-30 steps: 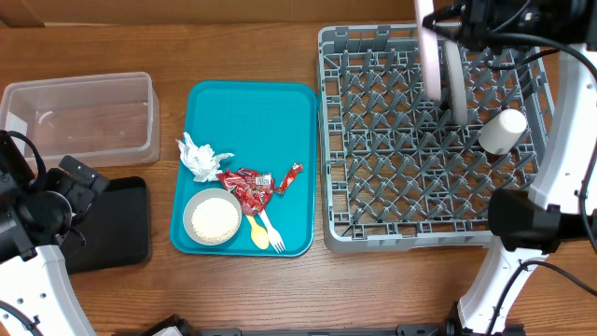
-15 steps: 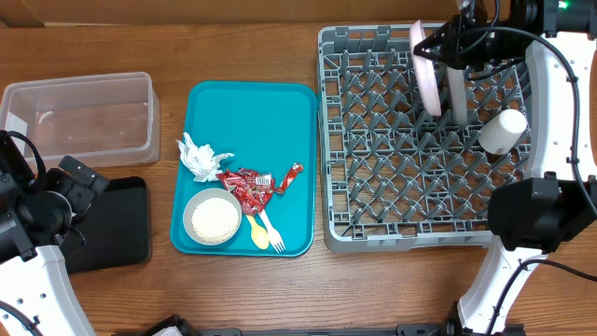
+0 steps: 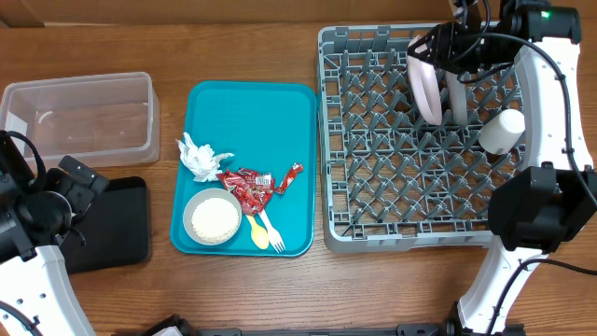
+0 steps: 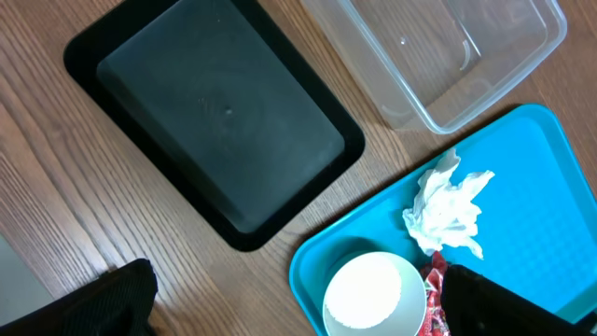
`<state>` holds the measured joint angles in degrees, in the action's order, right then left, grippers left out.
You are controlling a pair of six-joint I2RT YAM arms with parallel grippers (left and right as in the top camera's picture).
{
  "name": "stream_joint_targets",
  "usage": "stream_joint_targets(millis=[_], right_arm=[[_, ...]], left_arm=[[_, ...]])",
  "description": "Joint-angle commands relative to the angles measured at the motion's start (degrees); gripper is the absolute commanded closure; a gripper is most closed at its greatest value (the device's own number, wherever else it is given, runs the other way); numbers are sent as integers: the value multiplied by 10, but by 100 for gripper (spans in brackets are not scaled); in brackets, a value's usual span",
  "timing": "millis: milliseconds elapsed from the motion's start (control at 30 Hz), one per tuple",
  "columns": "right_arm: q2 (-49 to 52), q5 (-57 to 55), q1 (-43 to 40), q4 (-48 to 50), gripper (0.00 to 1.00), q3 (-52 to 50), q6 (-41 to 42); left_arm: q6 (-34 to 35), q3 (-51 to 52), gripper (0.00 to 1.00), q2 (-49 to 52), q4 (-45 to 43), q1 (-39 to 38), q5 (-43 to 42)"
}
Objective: Sort waste into correct bins and load items into the dishwasher rack
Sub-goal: 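Carry the pink plate and stand it upright beside the grey plate, then release the pink plate and move the right gripper to the utensils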
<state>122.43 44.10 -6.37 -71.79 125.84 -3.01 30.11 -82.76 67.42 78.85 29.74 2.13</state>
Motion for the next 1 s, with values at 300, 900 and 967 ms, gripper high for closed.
stream_joint_targets(millis=[300, 900, 967], right_arm=[[-18, 50, 32, -20, 96, 29, 0], [-60, -149, 279, -65, 54, 28, 70], [-59, -149, 306, -86, 46, 28, 70]], left_arm=[[10, -9, 0, 1, 0, 2, -3], [10, -9, 0, 1, 0, 2, -3], [10, -9, 0, 1, 0, 3, -3]])
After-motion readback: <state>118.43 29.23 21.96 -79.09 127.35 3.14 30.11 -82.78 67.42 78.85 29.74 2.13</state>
